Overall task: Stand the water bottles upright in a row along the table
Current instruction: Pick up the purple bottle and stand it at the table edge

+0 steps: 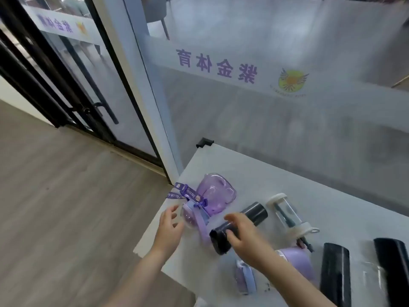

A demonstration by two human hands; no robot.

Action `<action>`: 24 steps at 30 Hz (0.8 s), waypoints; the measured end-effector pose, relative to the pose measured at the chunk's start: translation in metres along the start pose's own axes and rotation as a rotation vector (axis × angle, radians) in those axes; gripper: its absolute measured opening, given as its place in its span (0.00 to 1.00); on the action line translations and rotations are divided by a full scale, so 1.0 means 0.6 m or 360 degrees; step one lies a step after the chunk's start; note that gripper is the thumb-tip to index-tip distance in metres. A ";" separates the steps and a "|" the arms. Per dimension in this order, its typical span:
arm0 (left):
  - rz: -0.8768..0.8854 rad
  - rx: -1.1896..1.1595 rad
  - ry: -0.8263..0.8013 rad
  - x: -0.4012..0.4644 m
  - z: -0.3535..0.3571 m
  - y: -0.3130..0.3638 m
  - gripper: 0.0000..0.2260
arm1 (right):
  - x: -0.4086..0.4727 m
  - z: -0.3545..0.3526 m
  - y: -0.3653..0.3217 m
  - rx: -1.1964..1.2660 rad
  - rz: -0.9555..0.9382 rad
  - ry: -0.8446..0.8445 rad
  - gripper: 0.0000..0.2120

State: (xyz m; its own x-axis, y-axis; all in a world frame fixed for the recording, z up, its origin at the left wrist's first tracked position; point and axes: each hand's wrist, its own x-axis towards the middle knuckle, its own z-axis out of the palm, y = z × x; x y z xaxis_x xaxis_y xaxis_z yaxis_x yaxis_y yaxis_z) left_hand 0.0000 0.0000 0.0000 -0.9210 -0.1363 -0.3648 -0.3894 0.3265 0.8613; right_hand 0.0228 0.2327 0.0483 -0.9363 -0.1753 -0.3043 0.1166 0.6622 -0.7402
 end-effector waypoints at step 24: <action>0.0198 -0.0383 -0.0208 0.011 -0.045 0.035 0.25 | 0.081 0.068 -0.093 0.0597 0.0367 0.0240 0.06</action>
State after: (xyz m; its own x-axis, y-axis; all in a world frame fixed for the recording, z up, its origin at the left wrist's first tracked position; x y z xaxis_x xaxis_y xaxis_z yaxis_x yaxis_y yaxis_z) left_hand -0.0141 -0.0193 0.0254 -0.9597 0.0173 -0.2805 -0.2775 0.0996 0.9556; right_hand -0.0158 0.1575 0.0504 -0.9062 0.0718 -0.4167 0.4134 0.3575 -0.8375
